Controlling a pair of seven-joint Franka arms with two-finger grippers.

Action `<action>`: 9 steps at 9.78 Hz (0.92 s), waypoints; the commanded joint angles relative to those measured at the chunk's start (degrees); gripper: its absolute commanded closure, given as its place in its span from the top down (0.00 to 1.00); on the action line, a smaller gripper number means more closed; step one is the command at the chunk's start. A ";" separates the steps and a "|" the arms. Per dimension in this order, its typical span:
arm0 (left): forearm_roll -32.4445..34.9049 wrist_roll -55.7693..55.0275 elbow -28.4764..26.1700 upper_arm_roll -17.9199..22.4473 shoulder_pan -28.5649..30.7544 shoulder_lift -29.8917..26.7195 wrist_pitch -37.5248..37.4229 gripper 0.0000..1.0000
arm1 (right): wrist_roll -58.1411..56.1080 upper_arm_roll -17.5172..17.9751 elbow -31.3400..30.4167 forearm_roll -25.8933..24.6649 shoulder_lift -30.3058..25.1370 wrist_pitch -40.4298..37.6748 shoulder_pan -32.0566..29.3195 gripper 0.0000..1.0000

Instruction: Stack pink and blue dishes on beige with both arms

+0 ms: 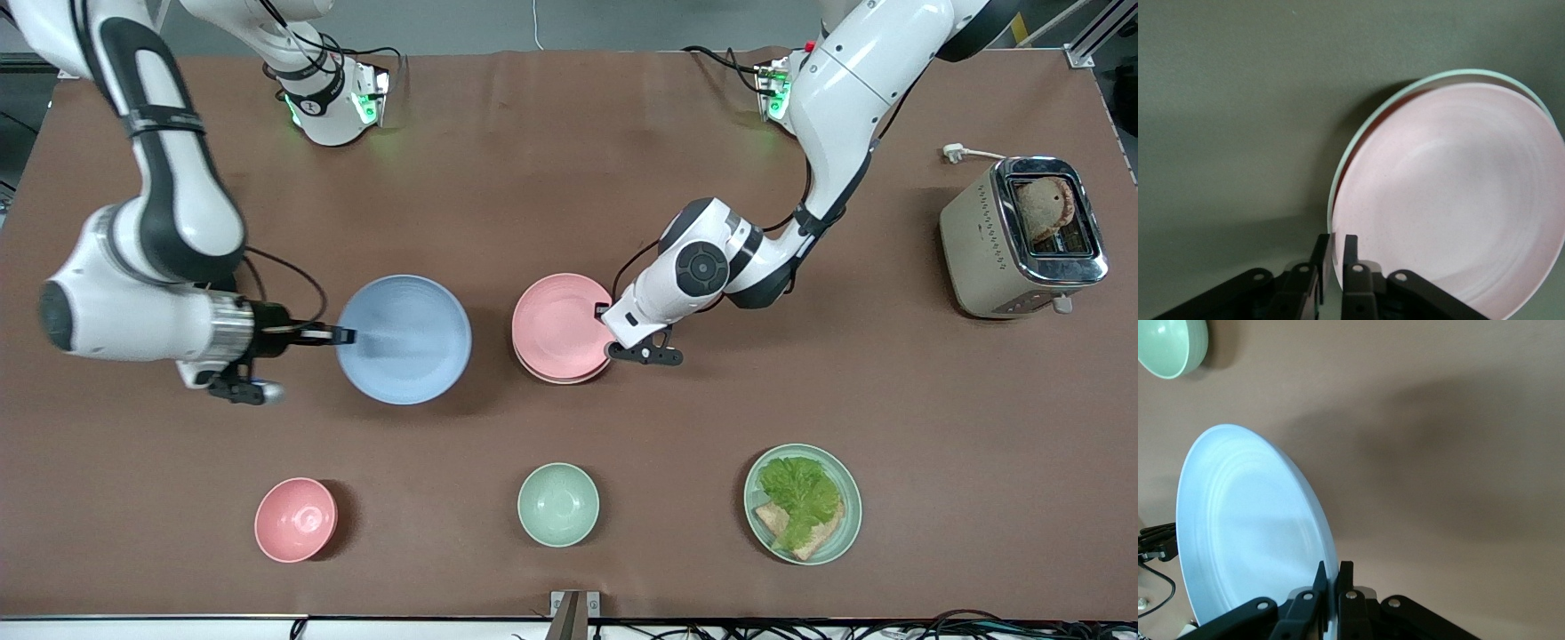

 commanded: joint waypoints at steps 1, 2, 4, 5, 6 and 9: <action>2.35 -1.04 0.32 0.63 0.82 -1.70 -0.67 1.00 | 4.21 6.41 -5.76 0.14 -0.56 8.24 -0.75 0.01; 2.45 -0.69 0.85 0.63 3.70 -5.82 -5.47 1.00 | 7.37 9.22 -6.12 0.14 -0.39 11.24 -0.75 0.01; 2.54 -0.34 7.06 0.54 9.50 -11.99 -17.32 1.00 | 9.15 14.06 -8.57 0.23 1.54 18.18 0.12 0.01; 2.62 -0.34 9.18 0.46 12.40 -14.80 -23.21 1.00 | 9.86 15.39 -10.59 0.23 2.33 23.17 1.17 0.02; 3.23 -0.34 9.72 0.80 13.74 -18.48 -27.53 1.00 | 9.86 16.88 -12.70 0.23 3.04 27.92 1.97 0.02; 11.24 2.46 14.10 0.63 19.72 -27.11 -35.18 1.00 | 10.21 19.27 -16.93 0.23 4.18 36.21 3.46 0.02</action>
